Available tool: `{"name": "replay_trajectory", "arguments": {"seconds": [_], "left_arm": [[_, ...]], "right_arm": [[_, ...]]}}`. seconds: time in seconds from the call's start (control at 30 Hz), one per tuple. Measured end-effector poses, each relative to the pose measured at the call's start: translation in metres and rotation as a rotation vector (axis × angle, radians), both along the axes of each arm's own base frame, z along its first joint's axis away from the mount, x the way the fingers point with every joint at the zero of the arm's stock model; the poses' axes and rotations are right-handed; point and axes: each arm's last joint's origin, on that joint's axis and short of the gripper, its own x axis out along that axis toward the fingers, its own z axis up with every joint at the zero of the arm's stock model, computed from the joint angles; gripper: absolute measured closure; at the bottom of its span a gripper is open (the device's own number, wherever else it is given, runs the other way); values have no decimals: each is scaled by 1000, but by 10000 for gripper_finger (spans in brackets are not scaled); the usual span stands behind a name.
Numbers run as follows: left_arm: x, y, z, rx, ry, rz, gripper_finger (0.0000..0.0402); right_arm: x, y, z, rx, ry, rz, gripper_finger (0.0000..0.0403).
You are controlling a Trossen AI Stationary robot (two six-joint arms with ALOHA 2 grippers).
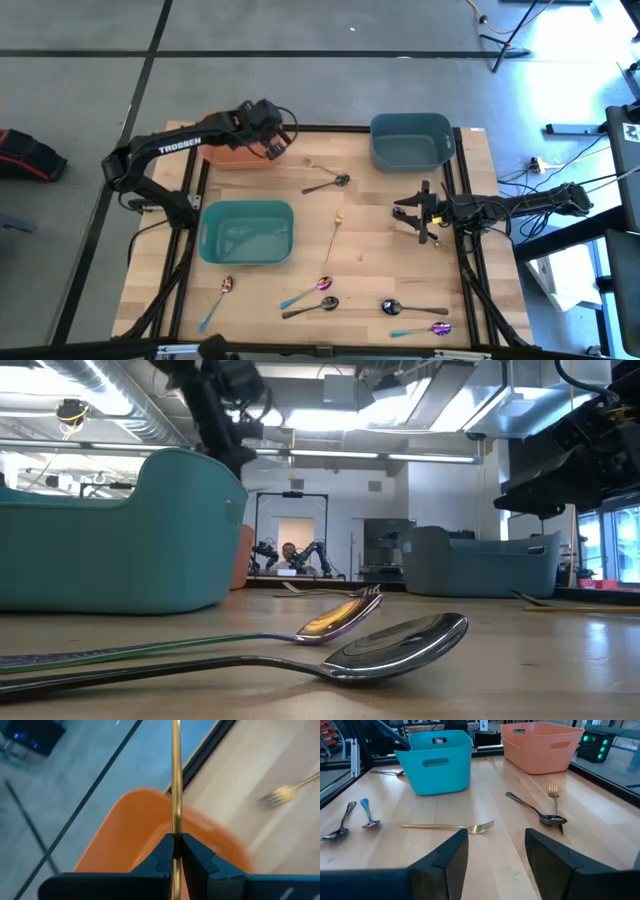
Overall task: Sort silverware by color (type)
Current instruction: Put the middle left yellow fork into the orange bin
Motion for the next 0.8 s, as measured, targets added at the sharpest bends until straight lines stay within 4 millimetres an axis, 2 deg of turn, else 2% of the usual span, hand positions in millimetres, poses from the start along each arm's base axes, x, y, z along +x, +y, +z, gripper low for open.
{"name": "replay_trajectory", "arguments": {"seconds": [0.2, 0.43, 0.6, 0.8], "left_arm": [[-25, 20, -30, -37, 104, 59, 382], [-50, 26, -64, -101, 178, 131, 382], [-60, 30, -74, -116, 187, 168, 375], [-61, 31, -75, -119, 181, 175, 350]], "right_arm": [[0, 0, 0, -6, 4, -6, 214], [0, 0, 0, -6, 4, -6, 214], [0, 0, 0, -6, 4, -6, 214], [0, 0, 0, -6, 4, -5, 214]]}}
